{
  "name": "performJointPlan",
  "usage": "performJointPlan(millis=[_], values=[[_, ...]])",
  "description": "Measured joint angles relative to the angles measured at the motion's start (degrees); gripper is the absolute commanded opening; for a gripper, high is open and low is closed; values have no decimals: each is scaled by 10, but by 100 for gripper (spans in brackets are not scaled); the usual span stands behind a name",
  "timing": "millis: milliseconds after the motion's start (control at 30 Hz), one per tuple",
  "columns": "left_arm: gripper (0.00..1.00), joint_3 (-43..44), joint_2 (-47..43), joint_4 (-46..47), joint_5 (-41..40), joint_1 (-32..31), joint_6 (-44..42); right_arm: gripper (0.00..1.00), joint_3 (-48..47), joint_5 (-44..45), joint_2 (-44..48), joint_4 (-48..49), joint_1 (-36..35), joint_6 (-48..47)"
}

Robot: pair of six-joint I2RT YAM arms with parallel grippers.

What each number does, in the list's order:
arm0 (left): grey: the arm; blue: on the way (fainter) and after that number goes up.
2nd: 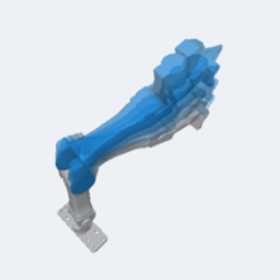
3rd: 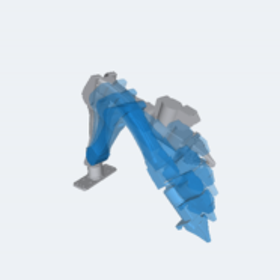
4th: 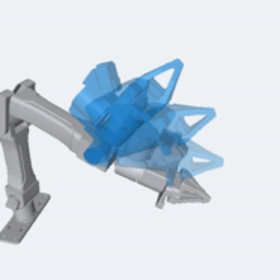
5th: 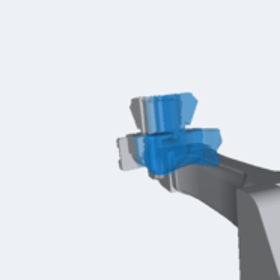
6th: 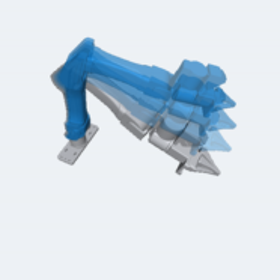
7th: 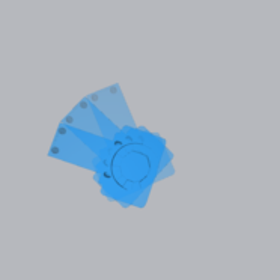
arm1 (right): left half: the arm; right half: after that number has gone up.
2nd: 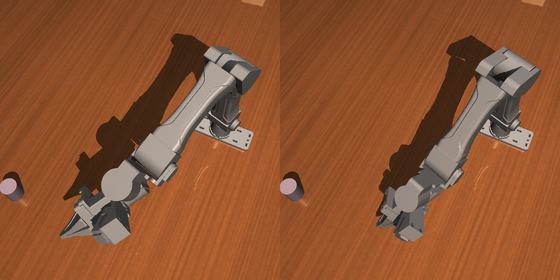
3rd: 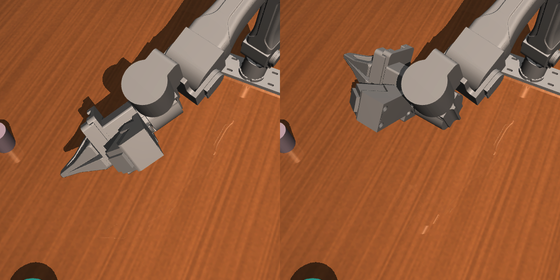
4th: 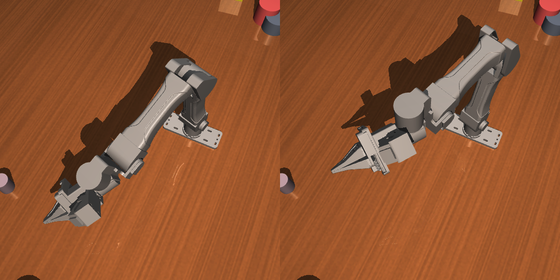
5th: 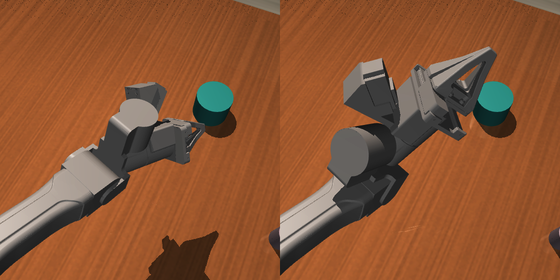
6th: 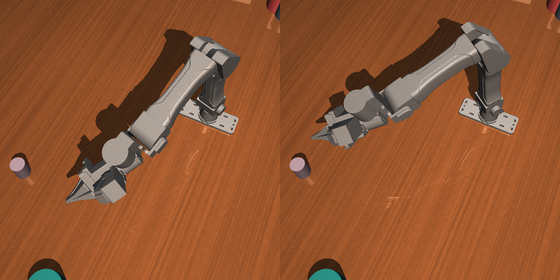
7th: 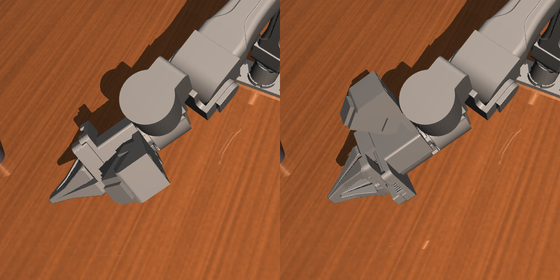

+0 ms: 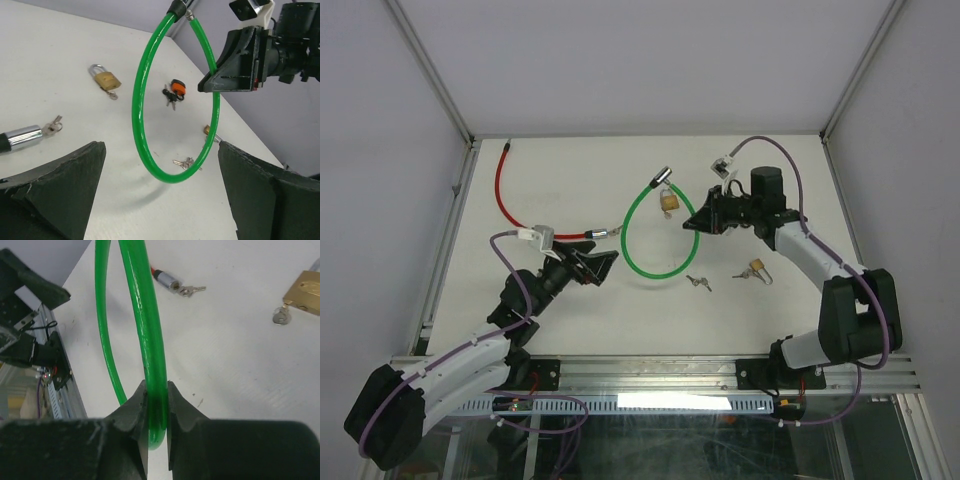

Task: Lock with the key
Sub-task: Place the lock at the center of the board.

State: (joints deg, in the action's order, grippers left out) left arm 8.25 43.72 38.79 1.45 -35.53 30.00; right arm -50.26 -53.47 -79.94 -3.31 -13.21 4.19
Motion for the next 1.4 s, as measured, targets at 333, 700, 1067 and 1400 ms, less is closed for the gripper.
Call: performJointPlan(millis=[333,700,1067,1400], values=[[99,0,36,-67,-99,0,34,0,-146,109,-185,-27,0,91],[99,6,106,-119,-185,0,102,12,-241,173,-324,-55,15,138],[99,19,127,-138,-220,0,135,23,-254,177,-362,-62,20,151],[99,24,130,-142,-227,0,142,2,-256,175,-362,-58,17,133]])
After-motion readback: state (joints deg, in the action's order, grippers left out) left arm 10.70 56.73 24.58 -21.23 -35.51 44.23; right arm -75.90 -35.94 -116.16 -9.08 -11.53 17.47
